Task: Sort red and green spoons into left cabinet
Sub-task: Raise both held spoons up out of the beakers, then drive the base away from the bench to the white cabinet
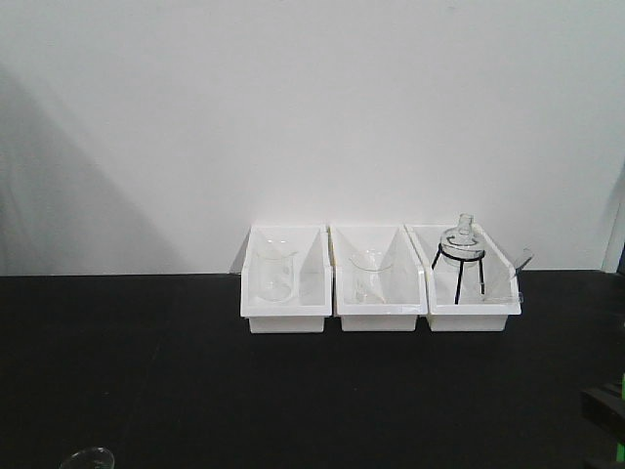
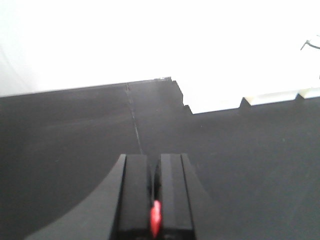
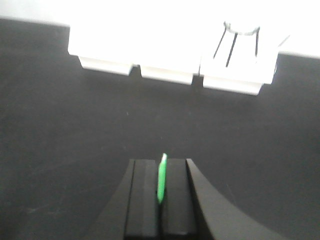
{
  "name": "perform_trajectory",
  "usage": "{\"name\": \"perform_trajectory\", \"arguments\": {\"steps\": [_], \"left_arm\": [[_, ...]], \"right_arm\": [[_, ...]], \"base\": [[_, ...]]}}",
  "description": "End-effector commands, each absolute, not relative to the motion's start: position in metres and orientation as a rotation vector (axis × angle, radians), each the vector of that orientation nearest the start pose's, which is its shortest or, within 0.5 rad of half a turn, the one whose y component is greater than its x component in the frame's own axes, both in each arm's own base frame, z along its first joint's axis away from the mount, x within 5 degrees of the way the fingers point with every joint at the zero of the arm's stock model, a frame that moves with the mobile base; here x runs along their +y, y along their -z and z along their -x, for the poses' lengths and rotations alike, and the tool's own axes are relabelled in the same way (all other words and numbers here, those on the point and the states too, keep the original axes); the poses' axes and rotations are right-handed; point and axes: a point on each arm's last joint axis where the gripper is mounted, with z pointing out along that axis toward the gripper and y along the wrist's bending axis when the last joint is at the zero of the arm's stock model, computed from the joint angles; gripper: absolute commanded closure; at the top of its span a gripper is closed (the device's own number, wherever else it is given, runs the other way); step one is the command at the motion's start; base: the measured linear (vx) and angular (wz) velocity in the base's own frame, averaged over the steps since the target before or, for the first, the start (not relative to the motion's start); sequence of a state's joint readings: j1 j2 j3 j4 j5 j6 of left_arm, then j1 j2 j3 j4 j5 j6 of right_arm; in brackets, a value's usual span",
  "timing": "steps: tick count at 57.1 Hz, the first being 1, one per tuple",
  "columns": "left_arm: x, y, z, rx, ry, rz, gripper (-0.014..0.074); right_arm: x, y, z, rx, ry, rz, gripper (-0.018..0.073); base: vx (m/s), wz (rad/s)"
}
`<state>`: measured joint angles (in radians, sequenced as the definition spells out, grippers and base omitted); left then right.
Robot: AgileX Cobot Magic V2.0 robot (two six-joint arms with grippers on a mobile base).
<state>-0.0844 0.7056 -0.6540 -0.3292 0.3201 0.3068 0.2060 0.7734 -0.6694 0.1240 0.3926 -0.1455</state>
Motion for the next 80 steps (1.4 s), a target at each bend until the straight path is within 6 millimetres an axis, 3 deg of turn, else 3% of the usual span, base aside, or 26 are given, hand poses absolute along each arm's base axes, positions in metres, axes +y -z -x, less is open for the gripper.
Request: {"name": "perform_trajectory", "arguments": {"steps": [1, 11, 24, 35, 80], "left_arm": [[-0.018, -0.348, -0.124, 1.695, 0.135, -0.135, 0.0601], [-0.014, -0.328, -0.093, 1.592, 0.113, -0.121, 0.0600], [-0.011, -0.314, -0.087, 1.545, 0.096, -0.096, 0.0600], [-0.012, -0.305, -0.088, 1.597, 0.104, -0.110, 0.0600], [-0.012, -0.305, -0.088, 1.599, 0.104, -0.111, 0.0600]], "right_arm": [[0.033, -0.339, -0.139, 1.803, -0.158, 0.257, 0.0564], [0.026, -0.327, -0.103, 1.682, -0.159, 0.245, 0.0564], [0.022, -0.329, -0.082, 1.607, -0.167, 0.234, 0.0564], [0.022, -0.327, -0.080, 1.627, -0.174, 0.236, 0.0564], [0.022, -0.326, -0.080, 1.630, -0.175, 0.236, 0.0564]], "base": [[0.00, 0.00], [0.00, 0.00], [0.00, 0.00], [0.00, 0.00], [0.00, 0.00]]}}
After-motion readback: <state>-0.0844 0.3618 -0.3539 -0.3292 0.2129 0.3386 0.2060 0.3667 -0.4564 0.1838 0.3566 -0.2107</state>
